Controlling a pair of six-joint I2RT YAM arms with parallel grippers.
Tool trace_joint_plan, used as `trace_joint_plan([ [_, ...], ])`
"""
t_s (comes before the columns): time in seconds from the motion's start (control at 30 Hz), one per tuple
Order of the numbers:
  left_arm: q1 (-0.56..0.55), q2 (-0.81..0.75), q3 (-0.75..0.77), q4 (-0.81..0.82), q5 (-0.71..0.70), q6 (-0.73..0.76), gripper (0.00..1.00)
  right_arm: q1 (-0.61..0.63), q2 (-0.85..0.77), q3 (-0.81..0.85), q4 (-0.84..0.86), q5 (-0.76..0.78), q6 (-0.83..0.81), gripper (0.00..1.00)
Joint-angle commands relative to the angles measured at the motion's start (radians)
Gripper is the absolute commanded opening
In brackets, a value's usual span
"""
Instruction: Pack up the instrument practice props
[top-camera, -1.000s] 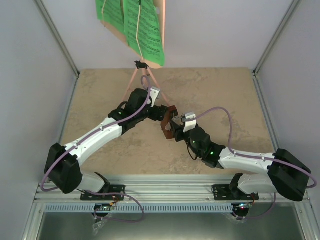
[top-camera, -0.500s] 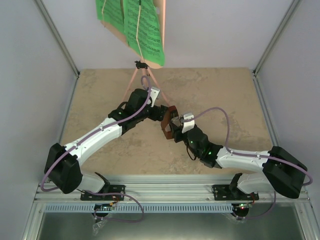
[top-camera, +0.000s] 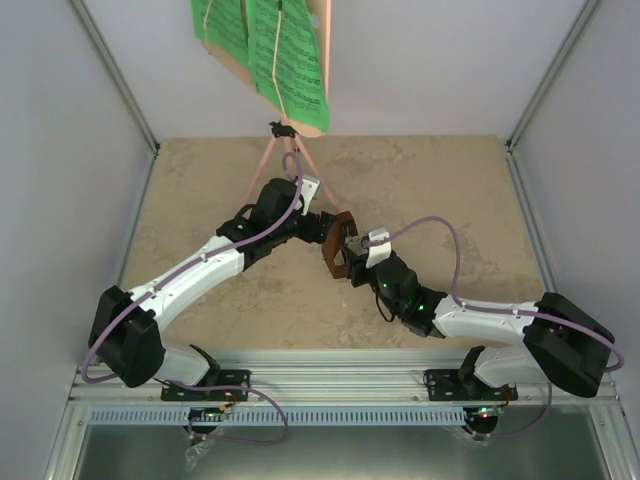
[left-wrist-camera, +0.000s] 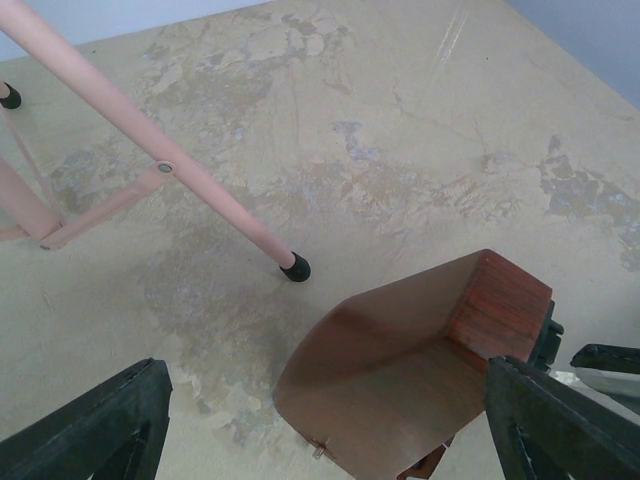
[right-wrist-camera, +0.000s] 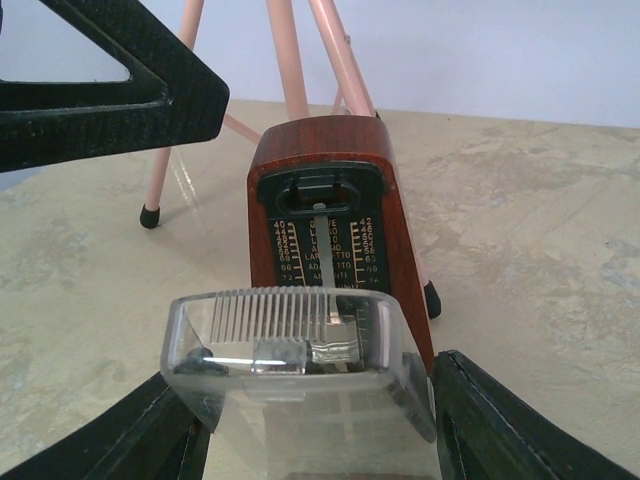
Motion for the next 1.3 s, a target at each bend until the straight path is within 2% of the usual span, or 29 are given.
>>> trace_joint_plan([
  [0.0, 0.003, -0.009, -0.007, 0.006, -0.012, 0.013, 0.88, -0.008, 0.018, 0.001, 0.051, -0.003, -0.011, 0.49],
  [0.73, 0.004, 0.002, -0.005, 0.004, -0.012, 0.014, 0.88, -0.021, 0.069, 0.026, 0.016, -0.026, -0.041, 0.5],
  [1.27, 0.004, -0.001, -0.003, 0.003, -0.012, 0.014, 0.88, -0.023, 0.048, 0.067, -0.06, -0.056, -0.032, 0.5],
])
